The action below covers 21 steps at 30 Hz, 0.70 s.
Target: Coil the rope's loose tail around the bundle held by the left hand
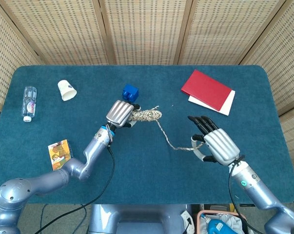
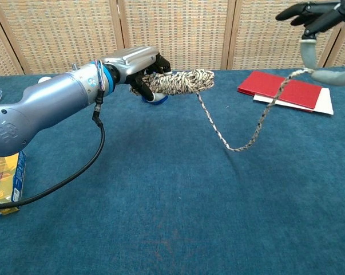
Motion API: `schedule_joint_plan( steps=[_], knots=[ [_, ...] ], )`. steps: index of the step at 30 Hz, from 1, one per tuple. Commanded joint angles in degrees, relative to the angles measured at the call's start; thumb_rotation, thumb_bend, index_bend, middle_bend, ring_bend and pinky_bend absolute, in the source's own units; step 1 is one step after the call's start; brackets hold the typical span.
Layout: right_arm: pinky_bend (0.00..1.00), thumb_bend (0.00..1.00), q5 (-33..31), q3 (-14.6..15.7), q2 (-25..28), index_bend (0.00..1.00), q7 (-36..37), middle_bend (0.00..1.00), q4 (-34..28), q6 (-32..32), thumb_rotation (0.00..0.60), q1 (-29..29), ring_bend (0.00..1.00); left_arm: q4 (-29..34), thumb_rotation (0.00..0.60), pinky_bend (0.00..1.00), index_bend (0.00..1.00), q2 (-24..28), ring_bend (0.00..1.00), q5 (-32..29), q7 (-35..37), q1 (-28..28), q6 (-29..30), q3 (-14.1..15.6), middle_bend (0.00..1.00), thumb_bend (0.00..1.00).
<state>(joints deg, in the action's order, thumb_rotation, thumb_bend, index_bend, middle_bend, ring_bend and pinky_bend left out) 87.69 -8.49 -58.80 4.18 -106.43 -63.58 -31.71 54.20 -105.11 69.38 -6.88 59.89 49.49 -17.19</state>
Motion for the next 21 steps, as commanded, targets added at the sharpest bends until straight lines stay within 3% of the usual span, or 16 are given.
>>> schedule_joint_plan(
  steps=[1,8,21],
  knots=[
    [0.00,0.46,-3.0,-2.7,2.2,0.71,0.1,0.00,-3.3,2.9,0.600,-2.6,0.00,-0.2,0.600,0.64,0.82,-0.6,0.51,-0.8,0.2,0.3,-0.5,-0.6,0.60,0.66],
    [0.00,0.46,-5.7,-7.1,4.5,0.72,-4.3,0.00,-6.5,5.0,0.600,-6.6,0.00,-1.6,0.600,0.64,0.82,-2.6,0.51,-2.8,-1.7,1.7,-1.7,-1.6,0.60,0.66],
    [0.00,0.46,-22.5,-18.6,6.2,0.72,-1.6,0.00,-7.8,11.0,0.600,-16.6,0.00,-8.8,0.600,0.64,0.82,-6.9,0.52,-3.5,-1.6,4.4,-4.0,-1.9,0.60,0.66]
  ],
)
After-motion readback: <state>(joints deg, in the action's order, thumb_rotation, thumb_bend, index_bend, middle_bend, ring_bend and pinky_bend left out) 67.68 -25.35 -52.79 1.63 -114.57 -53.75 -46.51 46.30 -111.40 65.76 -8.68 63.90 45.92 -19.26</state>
